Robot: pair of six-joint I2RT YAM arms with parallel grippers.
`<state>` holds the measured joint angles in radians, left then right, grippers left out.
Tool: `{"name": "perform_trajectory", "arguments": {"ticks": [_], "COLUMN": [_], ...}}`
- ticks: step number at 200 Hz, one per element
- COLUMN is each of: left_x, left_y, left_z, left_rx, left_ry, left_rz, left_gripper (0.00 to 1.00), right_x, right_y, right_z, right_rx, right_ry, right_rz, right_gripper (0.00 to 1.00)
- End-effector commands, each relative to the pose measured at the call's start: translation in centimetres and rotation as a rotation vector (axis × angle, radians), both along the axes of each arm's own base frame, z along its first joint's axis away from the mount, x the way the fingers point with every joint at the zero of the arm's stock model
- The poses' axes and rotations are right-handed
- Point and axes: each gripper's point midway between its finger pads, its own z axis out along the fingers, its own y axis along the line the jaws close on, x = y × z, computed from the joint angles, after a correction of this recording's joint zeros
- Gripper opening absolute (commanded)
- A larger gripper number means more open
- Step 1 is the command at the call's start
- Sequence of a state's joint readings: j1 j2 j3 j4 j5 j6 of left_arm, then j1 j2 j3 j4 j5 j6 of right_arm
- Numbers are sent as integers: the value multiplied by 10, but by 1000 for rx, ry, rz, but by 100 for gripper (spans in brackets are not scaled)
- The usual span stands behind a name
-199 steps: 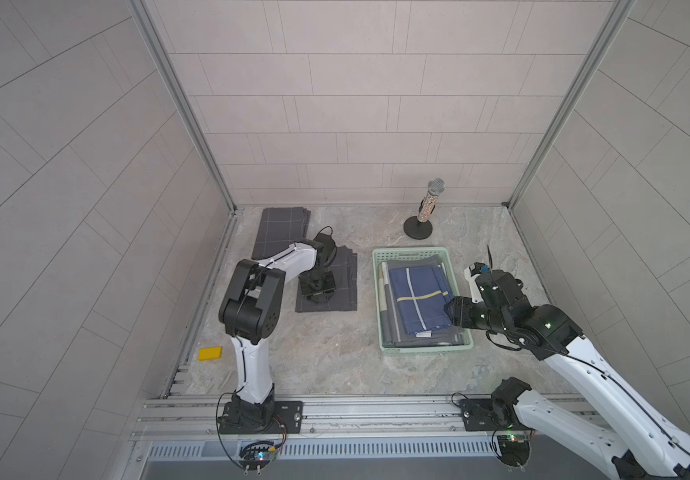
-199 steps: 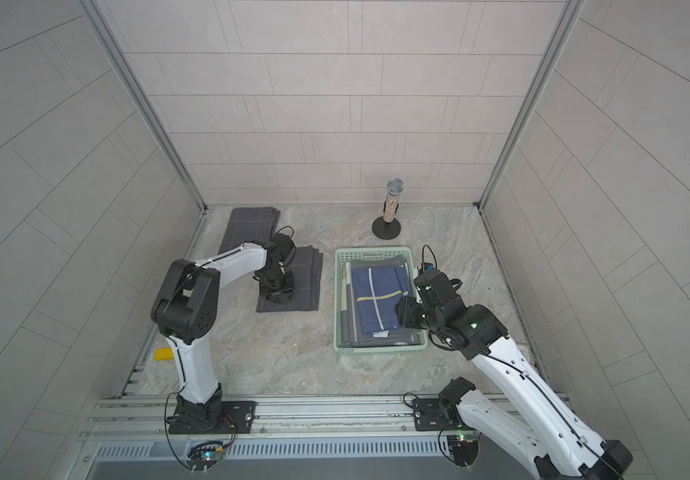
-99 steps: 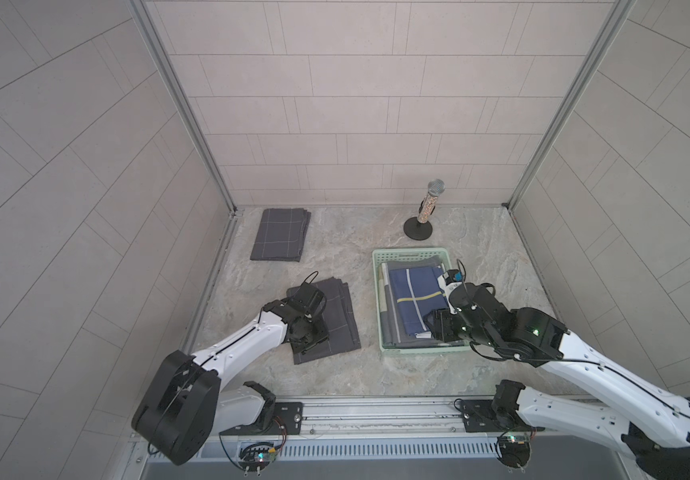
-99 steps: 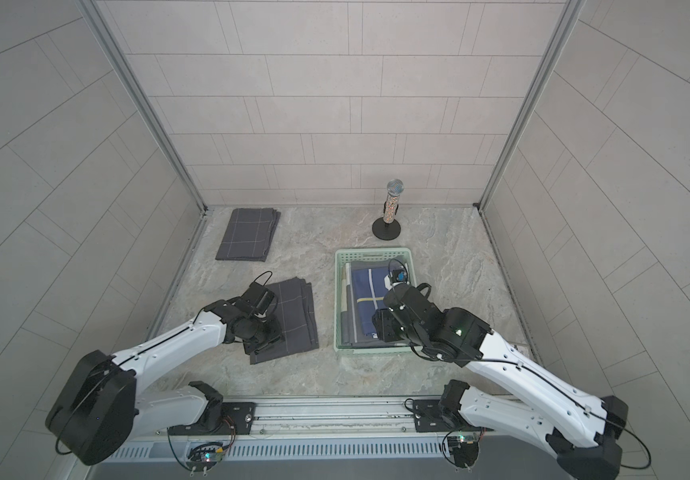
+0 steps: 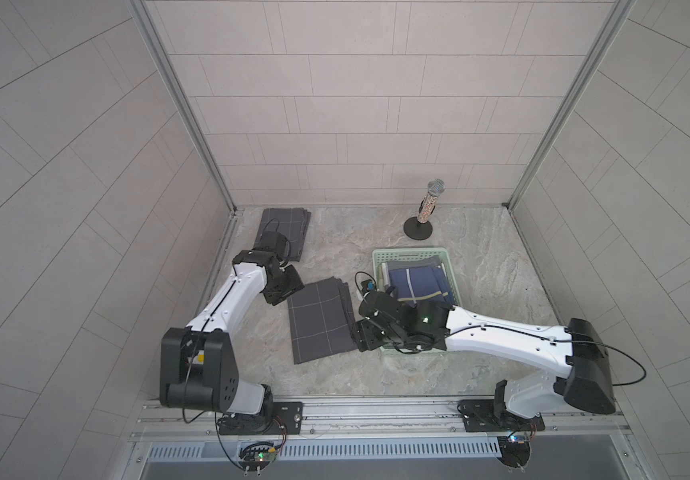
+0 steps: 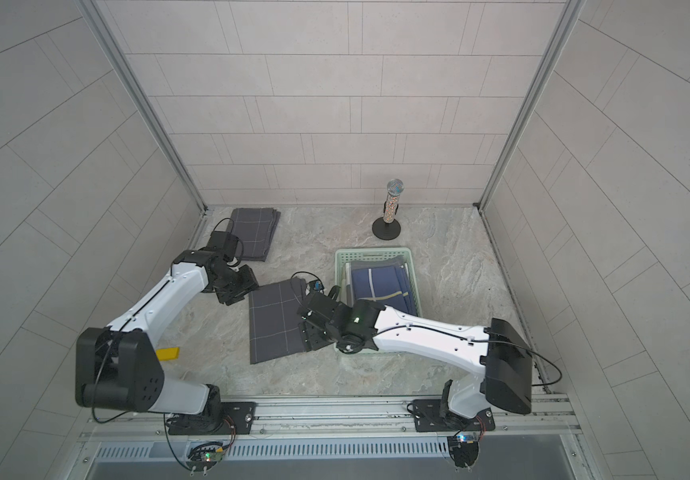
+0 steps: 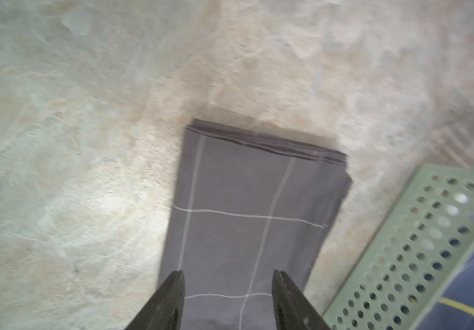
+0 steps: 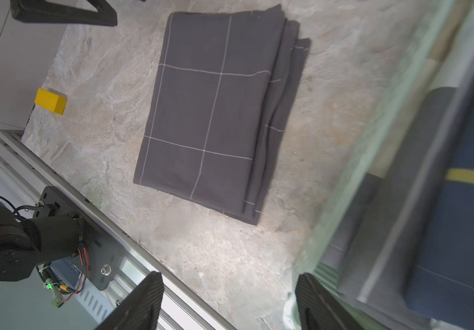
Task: Put the folded pillowcase in the basket
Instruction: Pick up the pillowcase at the center of the board.
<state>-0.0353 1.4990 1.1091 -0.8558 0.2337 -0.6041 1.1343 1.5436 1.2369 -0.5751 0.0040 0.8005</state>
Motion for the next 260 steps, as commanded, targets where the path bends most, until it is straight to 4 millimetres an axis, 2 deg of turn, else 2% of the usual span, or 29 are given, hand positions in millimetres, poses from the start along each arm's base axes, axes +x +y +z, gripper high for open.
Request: {"name": "perform_trajectory", "arguments": {"ticks": [1,28,54,92,134,155,179,212,242,260], "left_x": [-5,3,13,21,30,29,26,26,25,22], "left_y": [15,21,18,21,20,16,14,8,5,5], "left_z": [-13,-36,-52,-72,-82,-87,-92,-91,-84,-79], "left_rx": [-3,23,-6,5,-9,-29,-42,-76,-81,-73], "left_ry": [91,119,126,147,156,154,154,144,125,121], "left_rz": [-32,-28,-10,12,-12,-12,-17,-17,-20,-24], "left_gripper": [56,56,55,53,51,47,40,20,11,7], "right_x": [7,20,32,31,34,34,29,24,27,29], "right_y": [29,42,34,27,21,18,19,24,30,34], "right_z": [-10,-48,-71,-110,-136,-151,-158,-160,-153,-147], "right_rx": [1,-73,-144,-170,-206,-206,-185,-148,-123,-113], "right_ry": [30,68,41,119,156,208,242,263,249,237], "right_rz": [-16,-88,-145,-178,-208,-220,-221,-211,-199,-185], "right_gripper": [79,79,79,79,78,76,73,46,25,5]}}
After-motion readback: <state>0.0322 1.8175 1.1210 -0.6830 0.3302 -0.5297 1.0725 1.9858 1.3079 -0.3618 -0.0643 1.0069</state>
